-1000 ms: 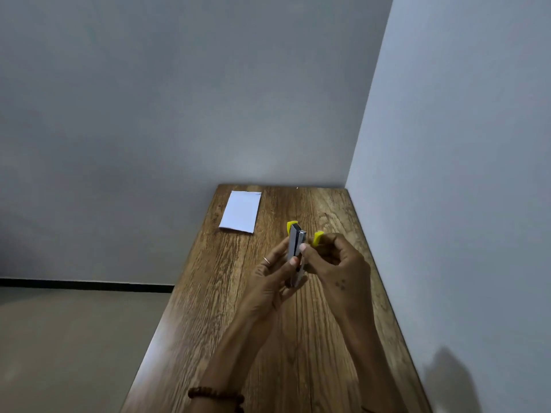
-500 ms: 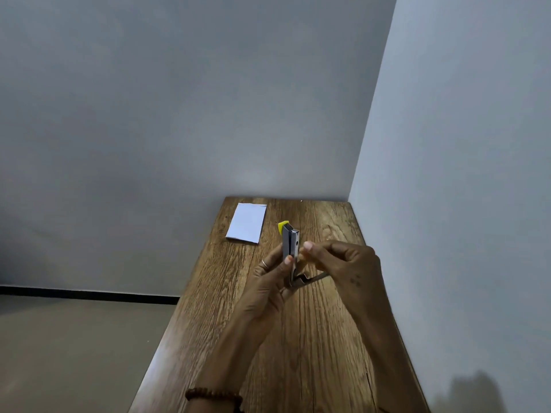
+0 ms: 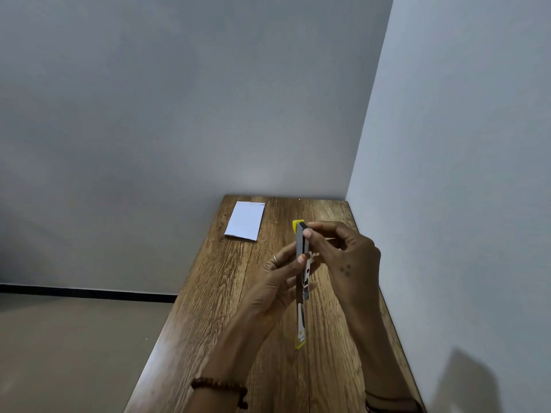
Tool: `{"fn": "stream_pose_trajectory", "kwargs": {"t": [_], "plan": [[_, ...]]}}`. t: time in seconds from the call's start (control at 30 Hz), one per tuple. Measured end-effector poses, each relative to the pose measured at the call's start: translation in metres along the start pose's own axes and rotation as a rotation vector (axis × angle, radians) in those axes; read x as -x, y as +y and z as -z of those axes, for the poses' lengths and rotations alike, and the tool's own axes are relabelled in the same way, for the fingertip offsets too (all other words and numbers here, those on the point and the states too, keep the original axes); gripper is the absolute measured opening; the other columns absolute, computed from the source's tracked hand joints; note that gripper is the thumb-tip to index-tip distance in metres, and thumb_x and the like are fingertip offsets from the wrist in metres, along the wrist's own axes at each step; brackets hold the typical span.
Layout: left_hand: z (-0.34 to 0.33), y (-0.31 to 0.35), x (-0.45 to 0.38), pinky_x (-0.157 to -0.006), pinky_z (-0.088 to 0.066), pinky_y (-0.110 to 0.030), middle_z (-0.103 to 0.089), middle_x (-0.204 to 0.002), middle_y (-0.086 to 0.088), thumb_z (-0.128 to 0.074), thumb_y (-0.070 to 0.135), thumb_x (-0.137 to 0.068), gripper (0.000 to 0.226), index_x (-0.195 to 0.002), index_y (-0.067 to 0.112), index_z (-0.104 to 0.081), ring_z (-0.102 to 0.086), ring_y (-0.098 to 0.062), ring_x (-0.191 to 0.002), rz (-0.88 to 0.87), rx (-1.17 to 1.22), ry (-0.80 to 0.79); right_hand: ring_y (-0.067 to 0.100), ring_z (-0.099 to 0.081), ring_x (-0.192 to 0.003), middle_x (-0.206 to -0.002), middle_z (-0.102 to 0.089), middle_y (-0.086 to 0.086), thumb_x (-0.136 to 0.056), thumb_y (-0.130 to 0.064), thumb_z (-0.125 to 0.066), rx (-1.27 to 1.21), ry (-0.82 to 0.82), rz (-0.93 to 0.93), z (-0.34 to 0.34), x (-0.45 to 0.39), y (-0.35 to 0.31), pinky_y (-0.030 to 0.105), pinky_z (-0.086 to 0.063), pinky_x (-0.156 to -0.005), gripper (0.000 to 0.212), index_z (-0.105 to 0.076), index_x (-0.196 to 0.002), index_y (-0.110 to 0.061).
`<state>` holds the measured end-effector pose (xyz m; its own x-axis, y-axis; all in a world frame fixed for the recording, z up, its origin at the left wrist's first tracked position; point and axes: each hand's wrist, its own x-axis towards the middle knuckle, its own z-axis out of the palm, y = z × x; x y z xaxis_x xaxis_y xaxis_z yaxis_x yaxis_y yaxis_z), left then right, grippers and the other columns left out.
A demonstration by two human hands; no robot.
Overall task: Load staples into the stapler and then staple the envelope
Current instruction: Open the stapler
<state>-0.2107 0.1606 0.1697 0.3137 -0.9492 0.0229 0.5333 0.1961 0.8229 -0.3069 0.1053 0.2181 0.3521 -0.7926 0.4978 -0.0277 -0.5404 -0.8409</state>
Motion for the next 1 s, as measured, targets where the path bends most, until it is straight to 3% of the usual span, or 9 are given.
{"fn": "stream_pose_trajectory", "kwargs": {"t": [0.13,0.27,0.33,0.4,0.5,0.6,0.77,0.87,1.0], "plan": [[-0.003,0.0,0.0,-0.072,-0.058,-0.039,-0.075,-0.085,0.0,-0.059,0.011,-0.071,0.033,-0.103,0.016,-0.063,-0.071,-0.016,-0.085,0.021,0.106,-0.005,-0.013,-0.06,-0.077,-0.077,-0.064,-0.02,-0.08,-0.021,-0.069,-0.01,-0.021,-0.014,0.001,-0.004,0.001,0.002,-0.045,-0.062,0.009,-0.068,-0.086,-0.027],[0.0,0.0,-0.005,-0.06,-0.059,-0.034,-0.074,-0.085,-0.004,-0.06,0.013,-0.07,0.031,-0.101,0.013,-0.064,-0.071,-0.017,-0.08,0.029,0.259,0.057,-0.011,-0.059,-0.08,-0.086,-0.064,-0.018,-0.078,-0.028,-0.07,0.02,-0.12,-0.077,0.004,-0.001,0.006,0.001,-0.043,-0.064,0.015,-0.064,-0.092,-0.029],[0.005,0.003,-0.01,-0.058,-0.059,-0.031,-0.071,-0.086,-0.006,-0.063,0.014,-0.068,0.036,-0.104,0.01,-0.061,-0.071,-0.017,-0.073,0.029,0.345,0.114,0.0,-0.058,-0.089,-0.098,-0.062,-0.011,-0.076,-0.035,-0.07,0.127,-0.265,-0.178,0.007,0.003,0.013,0.01,-0.044,-0.069,0.029,-0.06,-0.102,-0.027],[0.01,0.005,-0.016,-0.058,-0.06,-0.03,-0.073,-0.082,-0.006,-0.063,0.014,-0.068,0.036,-0.103,0.007,-0.061,-0.071,-0.016,-0.069,0.016,0.421,0.177,0.009,-0.054,-0.097,-0.108,-0.054,-0.009,-0.075,-0.042,-0.07,0.256,-0.529,-0.355,0.01,0.008,0.021,0.023,-0.042,-0.075,0.053,-0.048,-0.12,-0.025],[0.015,0.008,-0.022,-0.058,-0.06,-0.029,-0.073,-0.082,-0.005,-0.058,0.015,-0.077,0.028,-0.103,0.006,-0.06,-0.071,-0.016,-0.066,-0.016,0.439,0.228,0.009,-0.062,-0.087,-0.099,-0.062,-0.009,-0.075,-0.032,-0.073,0.164,-0.734,-0.534,0.009,0.018,0.029,0.028,-0.048,-0.082,0.06,-0.04,-0.125,-0.022],[0.022,0.007,-0.026,-0.062,-0.059,-0.03,-0.074,-0.077,-0.004,-0.059,0.011,-0.078,0.021,-0.098,0.008,-0.061,-0.071,-0.015,-0.065,-0.018,0.4,0.262,0.013,-0.067,-0.081,-0.091,-0.068,0.001,-0.076,-0.019,-0.072,0.103,-0.594,-0.485,0.009,0.016,0.033,0.028,-0.054,-0.079,0.039,-0.053,-0.11,-0.019],[0.034,0.003,-0.025,-0.064,-0.059,-0.03,-0.074,-0.077,-0.003,-0.056,0.007,-0.083,0.016,-0.095,0.013,-0.065,-0.071,-0.014,-0.069,0.029,0.238,0.271,0.002,-0.06,-0.071,-0.076,-0.061,-0.015,-0.079,-0.015,-0.069,0.187,-0.324,-0.229,0.018,0.004,0.024,0.005,-0.045,-0.06,0.007,-0.065,-0.082,-0.019],[0.03,-0.001,-0.021,-0.064,-0.059,-0.027,-0.073,-0.08,-0.003,-0.058,0.008,-0.077,0.021,-0.096,0.015,-0.066,-0.07,-0.013,-0.07,0.089,0.181,0.177,0.004,-0.064,-0.077,-0.078,-0.063,-0.014,-0.075,-0.019,-0.073,0.109,-0.21,-0.169,0.015,-0.002,0.023,0.014,-0.052,-0.07,0.015,-0.062,-0.083,-0.024],[0.024,-0.007,-0.017,-0.075,-0.057,-0.031,-0.074,-0.087,-0.004,-0.058,0.012,-0.072,0.028,-0.098,0.016,-0.068,-0.07,-0.016,-0.079,0.116,0.106,0.041,-0.008,-0.059,-0.075,-0.079,-0.058,-0.022,-0.074,-0.019,-0.075,0.038,-0.125,-0.142,0.008,-0.004,0.02,0.0,-0.046,-0.061,0.034,-0.056,-0.102,-0.024]]}}
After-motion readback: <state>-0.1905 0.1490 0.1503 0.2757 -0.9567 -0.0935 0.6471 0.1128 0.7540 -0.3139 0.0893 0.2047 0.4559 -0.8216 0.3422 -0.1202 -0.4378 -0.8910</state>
